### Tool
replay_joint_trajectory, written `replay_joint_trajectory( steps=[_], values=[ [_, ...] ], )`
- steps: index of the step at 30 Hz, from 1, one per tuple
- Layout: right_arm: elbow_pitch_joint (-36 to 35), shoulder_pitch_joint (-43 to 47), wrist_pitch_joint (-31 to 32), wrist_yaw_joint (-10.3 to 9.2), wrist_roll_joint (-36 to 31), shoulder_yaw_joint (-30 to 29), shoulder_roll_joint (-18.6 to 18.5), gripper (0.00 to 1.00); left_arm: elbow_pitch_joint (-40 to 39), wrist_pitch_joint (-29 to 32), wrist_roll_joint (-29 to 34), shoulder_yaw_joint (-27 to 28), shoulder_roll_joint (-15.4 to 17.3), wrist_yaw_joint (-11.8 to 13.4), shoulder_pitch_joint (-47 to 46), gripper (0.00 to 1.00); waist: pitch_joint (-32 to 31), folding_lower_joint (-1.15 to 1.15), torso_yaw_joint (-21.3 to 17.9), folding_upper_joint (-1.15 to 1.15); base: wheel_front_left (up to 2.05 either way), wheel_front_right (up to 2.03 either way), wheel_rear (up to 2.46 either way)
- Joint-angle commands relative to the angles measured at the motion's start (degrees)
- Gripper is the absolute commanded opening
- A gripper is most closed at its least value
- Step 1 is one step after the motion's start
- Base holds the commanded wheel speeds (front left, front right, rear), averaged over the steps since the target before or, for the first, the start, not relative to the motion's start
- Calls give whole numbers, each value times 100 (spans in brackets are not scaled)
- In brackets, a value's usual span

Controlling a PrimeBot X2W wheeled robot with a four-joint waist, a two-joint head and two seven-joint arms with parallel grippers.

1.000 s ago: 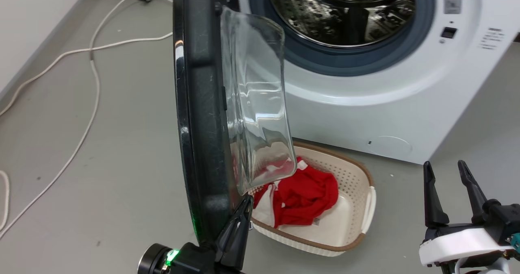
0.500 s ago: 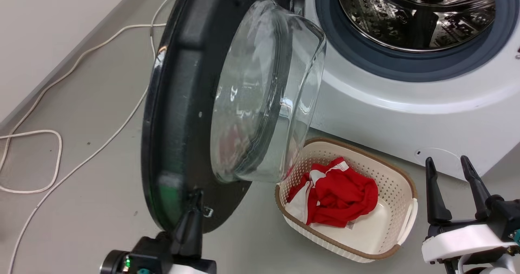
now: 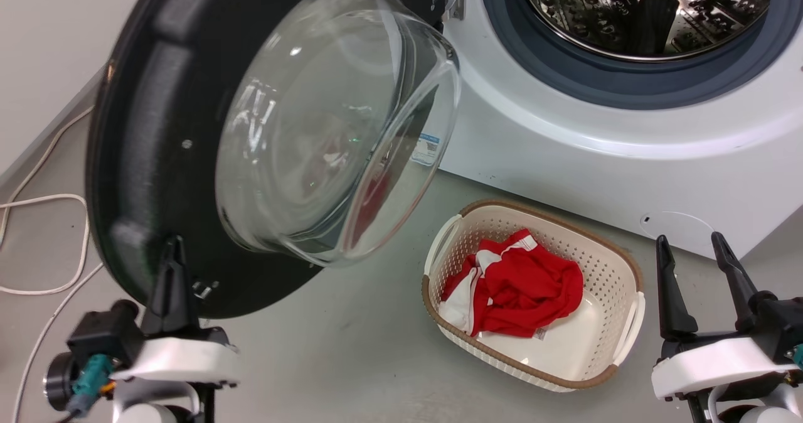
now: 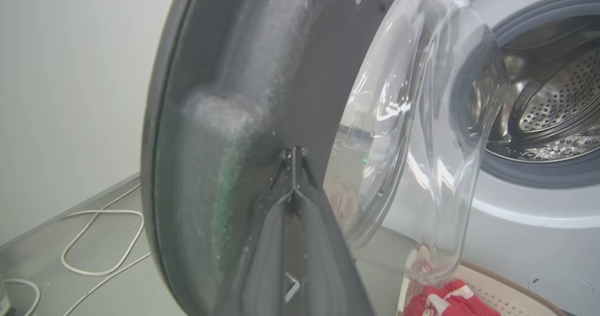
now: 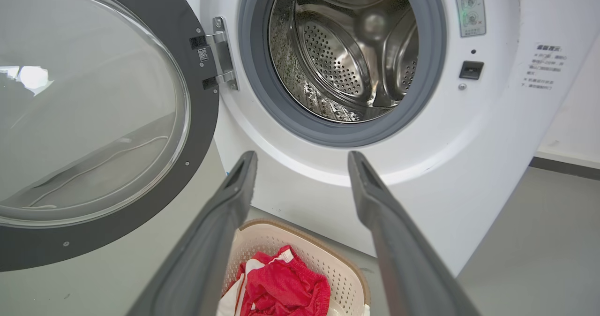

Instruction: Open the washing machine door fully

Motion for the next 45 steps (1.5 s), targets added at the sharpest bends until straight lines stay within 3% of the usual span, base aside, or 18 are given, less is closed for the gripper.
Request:
replay_joint_trajectory(
  steps=[1,12,23,27,34,45],
  values=[
    [-49,-43,13,-4,-49,-2,6,100,85,-41,-56,136,73,7,-135,0,40,-1,-33,0,0,0,0],
    [-145,-151,129,-4,-116,45,6,100,1470,-175,-558,883,315,-382,-1005,0,237,-1,-148,0,0,0,0],
    [-42,-218,76,-4,-42,61,7,100,2533,-205,-453,1221,507,-790,-1640,0,266,-1,-261,0,0,0,0],
    [31,-195,17,-4,-29,58,6,100,2476,-205,-203,1299,487,-777,-1440,0,173,-1,-355,0,0,0,0],
    [216,-42,-160,-4,128,95,7,100,1752,-201,388,1275,290,-522,-649,0,-157,-1,-644,0,0,0,0],
    [322,27,-338,-4,126,74,7,100,819,-176,789,646,-76,-526,44,0,-465,-1,-1243,0,0,0,0]
  ],
)
